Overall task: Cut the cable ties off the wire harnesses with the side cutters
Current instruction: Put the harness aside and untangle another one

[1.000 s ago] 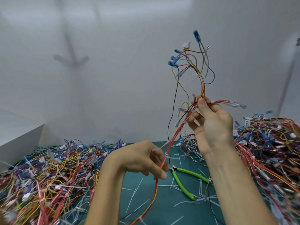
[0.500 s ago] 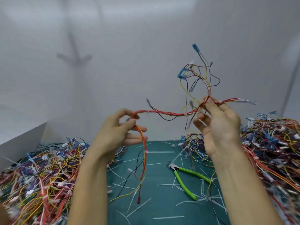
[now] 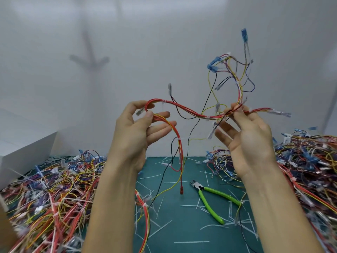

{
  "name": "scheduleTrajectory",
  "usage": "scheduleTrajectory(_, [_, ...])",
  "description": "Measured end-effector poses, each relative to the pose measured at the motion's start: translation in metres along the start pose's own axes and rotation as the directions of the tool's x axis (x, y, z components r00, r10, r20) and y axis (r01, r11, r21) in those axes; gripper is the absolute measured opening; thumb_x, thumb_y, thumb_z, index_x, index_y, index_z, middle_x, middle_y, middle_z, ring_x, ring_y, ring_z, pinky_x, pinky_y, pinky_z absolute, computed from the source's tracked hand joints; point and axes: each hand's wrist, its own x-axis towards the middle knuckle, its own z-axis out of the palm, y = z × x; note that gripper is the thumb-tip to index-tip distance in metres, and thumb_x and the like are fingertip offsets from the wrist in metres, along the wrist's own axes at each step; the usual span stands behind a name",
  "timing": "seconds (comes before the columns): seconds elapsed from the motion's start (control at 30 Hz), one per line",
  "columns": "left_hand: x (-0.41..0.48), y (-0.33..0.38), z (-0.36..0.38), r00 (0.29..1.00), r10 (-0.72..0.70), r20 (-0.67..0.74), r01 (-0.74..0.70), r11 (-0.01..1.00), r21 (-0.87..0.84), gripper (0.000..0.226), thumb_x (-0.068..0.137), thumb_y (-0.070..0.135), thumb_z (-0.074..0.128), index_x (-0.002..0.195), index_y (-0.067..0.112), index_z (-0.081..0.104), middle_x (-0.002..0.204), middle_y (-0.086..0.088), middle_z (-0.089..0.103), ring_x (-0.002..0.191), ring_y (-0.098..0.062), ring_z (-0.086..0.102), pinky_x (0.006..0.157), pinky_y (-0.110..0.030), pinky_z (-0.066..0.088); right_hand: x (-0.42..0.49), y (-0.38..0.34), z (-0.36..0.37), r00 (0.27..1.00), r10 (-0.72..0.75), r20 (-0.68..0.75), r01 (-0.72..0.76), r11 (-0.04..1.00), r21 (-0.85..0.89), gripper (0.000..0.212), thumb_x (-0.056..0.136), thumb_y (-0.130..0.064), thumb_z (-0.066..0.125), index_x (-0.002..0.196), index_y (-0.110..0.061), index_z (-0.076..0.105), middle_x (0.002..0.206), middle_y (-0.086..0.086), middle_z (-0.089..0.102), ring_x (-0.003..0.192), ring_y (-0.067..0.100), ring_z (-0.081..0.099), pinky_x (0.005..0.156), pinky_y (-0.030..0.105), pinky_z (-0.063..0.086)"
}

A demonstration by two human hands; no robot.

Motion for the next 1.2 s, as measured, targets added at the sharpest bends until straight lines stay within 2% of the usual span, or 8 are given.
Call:
scheduleTrajectory(0.3, [0.004,-0.017,-0.001,0.999,0.014,-0.045,-0.005,0.983,0.184,0.019,0.096,-0.008,0.048,0.096,0.009,0.056,0.091,-0.020,0.072,0.072,-0.030,0.074,0.059,-0.029,0.060,-0.012,0.020,0.012,0.875,0.255,0.411,-0.072,0.909,-0.412,0.023,0.106,-0.026,0.043,0.118,-0.011,0.056,0.114,-0.002,0.072,0.101,0.027,0.072,0.081,0.045,0.057])
scheduleTrajectory(0.5, [0.006,-0.031,0.011,0.996,0.021,-0.087,-0.005,0.983,0.185,0.033,0.090,-0.014,0.052,0.103,0.011,0.068,0.084,-0.011,0.069,0.083,-0.027,0.067,0.077,-0.035,0.062,-0.015,0.039,0.019,0.887,0.263,0.379,-0.050,0.871,-0.489,0.012,0.106,-0.021,0.044,0.112,-0.014,0.053,0.103,-0.001,0.069,0.072,0.014,0.072,0.057,0.023,0.052])
scheduleTrajectory(0.7, [0.007,-0.022,-0.016,0.972,-0.234,-0.027,0.231,0.922,0.311,0.012,0.096,-0.001,0.053,0.101,0.005,0.062,0.080,-0.014,0.075,0.061,-0.019,0.072,0.052,-0.022,0.056,-0.006,0.041,0.014,0.941,0.209,0.267,-0.132,0.951,-0.279,0.016,0.102,0.002,0.039,0.096,-0.006,0.051,0.072,0.004,0.051,0.058,0.014,0.042,0.048,0.025,0.037])
scheduleTrajectory(0.73, [0.008,-0.021,-0.028,0.964,-0.256,-0.068,0.256,0.840,0.479,0.006,0.098,0.006,0.054,0.095,0.005,0.059,0.073,-0.013,0.075,0.056,-0.018,0.071,0.048,-0.022,0.055,-0.003,0.038,0.011,0.956,0.186,0.226,-0.129,0.961,-0.243,0.014,0.102,0.003,0.039,0.100,-0.006,0.050,0.074,0.005,0.049,0.058,0.014,0.040,0.046,0.024,0.039])
scheduleTrajectory(0.8, [0.010,-0.026,-0.056,0.945,-0.303,-0.121,0.238,0.386,0.891,0.024,0.095,0.023,0.061,0.075,0.012,0.055,0.069,-0.013,0.073,0.056,-0.022,0.069,0.051,-0.025,0.056,0.001,0.032,0.007,0.976,0.150,0.159,-0.119,0.975,-0.187,0.013,0.102,0.002,0.039,0.105,-0.005,0.049,0.076,0.005,0.052,0.058,0.013,0.040,0.045,0.020,0.040])
scheduleTrajectory(0.87, [0.006,-0.037,-0.072,0.858,-0.468,-0.213,0.246,0.010,0.969,0.036,0.084,0.040,0.073,0.066,0.016,0.053,0.064,-0.010,0.063,0.054,-0.024,0.063,0.056,-0.028,0.053,0.002,0.028,0.007,0.982,0.127,0.141,-0.107,0.984,-0.144,0.013,0.103,0.001,0.039,0.102,-0.006,0.049,0.077,0.004,0.055,0.058,0.012,0.041,0.046,0.019,0.040])
scheduleTrajectory(1.0, [-0.001,-0.068,-0.076,0.679,-0.654,-0.333,0.315,-0.150,0.937,0.038,0.073,0.014,0.084,0.101,0.003,0.061,0.092,-0.015,0.071,0.080,-0.027,0.072,0.076,-0.038,0.060,0.000,0.022,0.009,0.987,0.072,0.141,-0.047,0.983,-0.175,0.012,0.103,-0.002,0.039,0.103,-0.006,0.050,0.075,-0.001,0.060,0.057,0.010,0.047,0.049,0.021,0.042])
scheduleTrajectory(1.2, [0.003,-0.074,-0.102,0.822,-0.468,-0.325,0.094,-0.452,0.887,0.041,0.088,0.003,0.053,0.128,0.013,0.048,0.133,-0.014,0.054,0.120,-0.033,0.055,0.095,-0.042,0.047,0.001,0.014,0.007,0.990,0.009,0.139,0.026,0.968,-0.250,0.015,0.103,-0.004,0.040,0.101,-0.009,0.054,0.079,-0.001,0.062,0.062,0.010,0.049,0.051,0.021,0.043])
